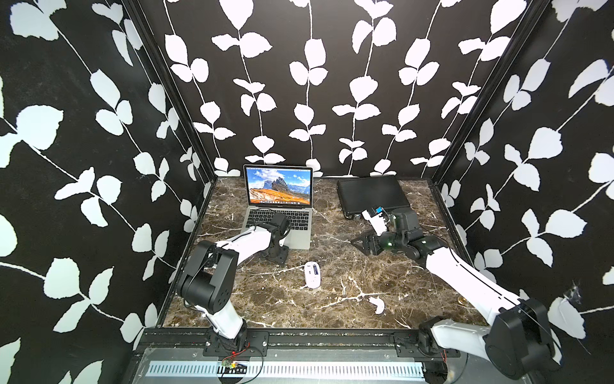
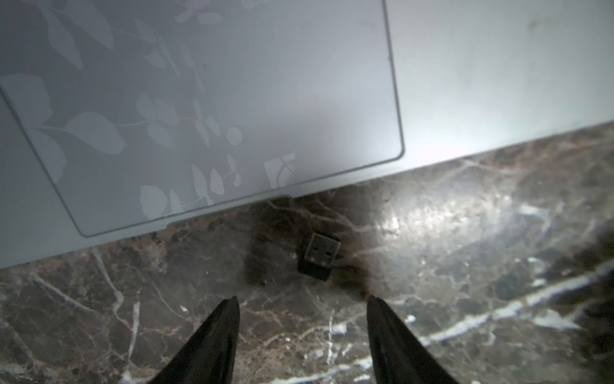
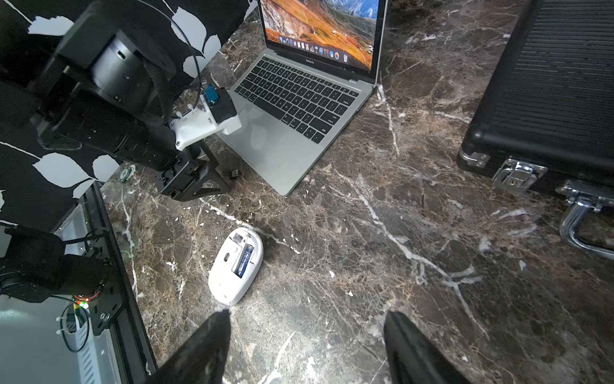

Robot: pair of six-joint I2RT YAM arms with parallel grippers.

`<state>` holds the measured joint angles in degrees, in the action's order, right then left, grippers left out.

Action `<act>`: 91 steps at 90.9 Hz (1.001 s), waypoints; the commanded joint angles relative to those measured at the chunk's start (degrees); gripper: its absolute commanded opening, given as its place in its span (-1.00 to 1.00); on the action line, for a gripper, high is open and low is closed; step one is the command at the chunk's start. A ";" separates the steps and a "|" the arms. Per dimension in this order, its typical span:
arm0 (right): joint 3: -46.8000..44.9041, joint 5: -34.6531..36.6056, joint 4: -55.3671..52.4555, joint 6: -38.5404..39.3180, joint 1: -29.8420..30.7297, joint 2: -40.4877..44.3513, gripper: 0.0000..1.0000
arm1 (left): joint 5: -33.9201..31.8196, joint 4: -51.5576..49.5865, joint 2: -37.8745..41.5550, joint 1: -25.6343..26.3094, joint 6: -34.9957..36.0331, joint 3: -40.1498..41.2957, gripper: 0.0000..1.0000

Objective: Insert the wireless mouse receiver into the laptop
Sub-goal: Pick up the USB plug at the center of the board.

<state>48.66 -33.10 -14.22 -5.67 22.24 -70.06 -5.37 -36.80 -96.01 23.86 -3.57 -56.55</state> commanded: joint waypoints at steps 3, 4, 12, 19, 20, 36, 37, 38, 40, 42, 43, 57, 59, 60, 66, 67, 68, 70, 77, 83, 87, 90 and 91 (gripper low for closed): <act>-0.36 0.72 0.22 1.06 0.26 1.59 0.51 | 1.45 -0.43 -2.12 -0.47 4.10 -2.95 0.24; -0.39 0.74 0.19 1.04 0.26 1.60 0.51 | 1.65 -0.36 -2.23 -0.56 4.19 -3.08 0.23; -0.52 0.80 0.25 1.00 0.26 1.68 0.51 | 3.40 0.36 -3.41 -0.85 4.50 -3.96 0.16; -0.58 0.74 0.41 0.94 0.19 1.61 0.50 | 5.05 0.07 -5.20 -0.82 4.69 -5.03 0.06; -0.63 0.75 0.42 0.98 0.23 1.60 0.50 | 5.21 -0.02 -5.44 -0.78 4.66 -5.13 0.04; -0.70 0.63 0.37 0.99 0.20 1.42 0.50 | 3.55 -1.32 -6.74 -0.85 4.36 -5.41 -0.09; -0.73 0.60 0.40 1.00 0.14 1.42 0.50 | 3.41 -1.38 -6.74 -0.79 4.32 -5.36 -0.10; -0.75 0.59 0.41 0.96 0.20 1.42 0.50 | 3.29 -1.45 -6.65 -0.77 4.30 -5.34 -0.11; -0.80 0.54 0.55 1.00 0.20 1.38 0.50 | 3.09 -1.46 -6.58 -0.79 4.30 -5.33 -0.12; -0.80 0.51 0.65 0.99 0.22 1.34 0.50 | 2.84 -1.55 -6.59 -0.86 4.39 -5.37 -0.15; -0.82 0.46 0.71 1.00 0.20 1.34 0.50 | 2.70 -1.58 -6.62 -0.80 4.42 -5.39 -0.17; -0.82 -0.21 0.98 0.63 0.17 0.89 0.48 | 1.12 -2.92 -7.96 -0.81 4.42 -6.28 -0.38; -0.89 -0.25 1.02 0.59 0.17 0.89 0.48 | 1.05 -3.04 -8.03 -0.82 4.40 -6.24 -0.39; -0.91 -0.23 1.03 0.62 0.17 0.85 0.48 | 0.92 -3.03 -8.09 -0.83 4.43 -6.26 -0.40; -0.99 -0.21 1.12 0.50 0.17 0.83 0.48 | 0.30 -3.50 -8.39 -0.83 4.43 -6.35 -0.49; -0.96 -0.26 1.12 0.54 0.13 0.86 0.48 | 0.19 -3.61 -8.44 -0.78 4.44 -6.41 -0.50; -1.00 -0.28 1.17 0.56 0.15 0.88 0.48 | 0.14 -3.67 -8.56 -0.81 4.49 -6.48 -0.51; -0.98 -0.36 1.16 0.55 0.17 0.89 0.48 | 0.11 -3.86 -8.69 -0.78 4.53 -6.58 -0.52; -1.08 -0.77 1.38 0.44 0.12 0.81 0.47 | -0.07 -4.30 -8.88 -0.82 4.48 -6.73 -0.55; -1.24 -0.98 1.54 0.23 0.17 0.72 0.47 | -0.15 -4.70 -9.13 -0.80 4.59 -6.73 -0.58; -1.29 -1.00 1.69 0.16 0.17 0.69 0.47 | -0.11 -4.84 -9.39 -0.81 4.65 -6.75 -0.64; -1.39 -1.00 1.72 0.07 0.17 0.71 0.47 | -0.16 -4.99 -9.64 -0.77 4.74 -6.73 -0.67; -1.47 -1.04 1.73 0.06 0.13 0.72 0.47 | -0.17 -5.02 -9.64 -0.76 4.73 -6.82 -0.68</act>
<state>48.12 -33.41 -14.15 -5.56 22.24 -69.43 -3.86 -38.68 -103.18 23.31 0.67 -63.96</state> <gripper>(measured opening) 0.735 0.178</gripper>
